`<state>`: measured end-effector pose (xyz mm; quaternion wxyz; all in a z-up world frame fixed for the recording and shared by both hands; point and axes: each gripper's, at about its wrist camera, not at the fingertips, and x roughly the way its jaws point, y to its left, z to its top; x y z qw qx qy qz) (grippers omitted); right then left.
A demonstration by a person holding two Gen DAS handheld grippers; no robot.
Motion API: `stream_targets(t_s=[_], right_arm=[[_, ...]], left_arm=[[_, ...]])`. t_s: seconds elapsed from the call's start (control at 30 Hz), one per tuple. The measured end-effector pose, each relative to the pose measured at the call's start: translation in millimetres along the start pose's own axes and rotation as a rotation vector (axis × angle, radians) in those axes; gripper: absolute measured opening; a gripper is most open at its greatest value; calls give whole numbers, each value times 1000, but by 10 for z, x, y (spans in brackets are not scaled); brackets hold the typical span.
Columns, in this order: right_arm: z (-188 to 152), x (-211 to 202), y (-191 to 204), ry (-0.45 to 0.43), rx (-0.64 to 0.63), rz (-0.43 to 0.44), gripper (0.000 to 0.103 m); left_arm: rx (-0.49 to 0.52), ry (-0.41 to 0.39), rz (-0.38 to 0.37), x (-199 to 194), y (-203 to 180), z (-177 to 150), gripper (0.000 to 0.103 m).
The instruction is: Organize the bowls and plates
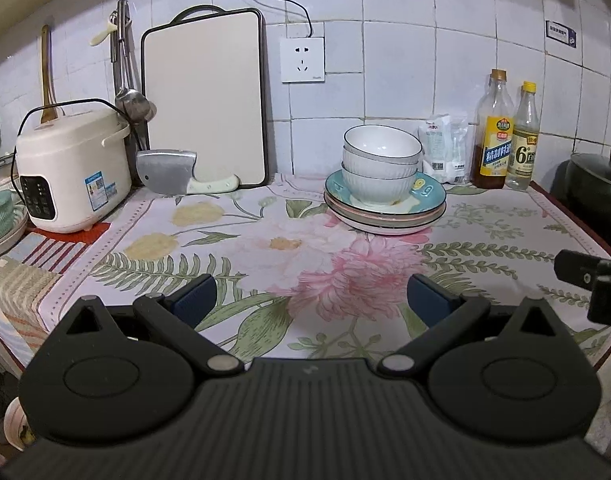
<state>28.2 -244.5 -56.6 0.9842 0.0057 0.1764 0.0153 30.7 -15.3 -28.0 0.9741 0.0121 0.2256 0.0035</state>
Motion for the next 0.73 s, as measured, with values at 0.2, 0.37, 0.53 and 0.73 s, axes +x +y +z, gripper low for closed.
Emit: stream_targets(t_s=[0.2, 0.37, 0.53, 0.73], right_arm=[[0, -32, 25, -16, -17, -6, 103], [-6, -25, 35, -14, -23, -5, 103], [-11, -9, 33, -8, -21, -10, 103], [-9, 3, 22, -6, -21, -12, 103]], left_arm=[[-1, -4, -7, 1, 10, 2, 103], [-8, -4, -9, 0, 13, 6, 103], [-8, -9, -6, -9, 29, -1, 103], [-8, -9, -3, -20, 21, -8, 103]])
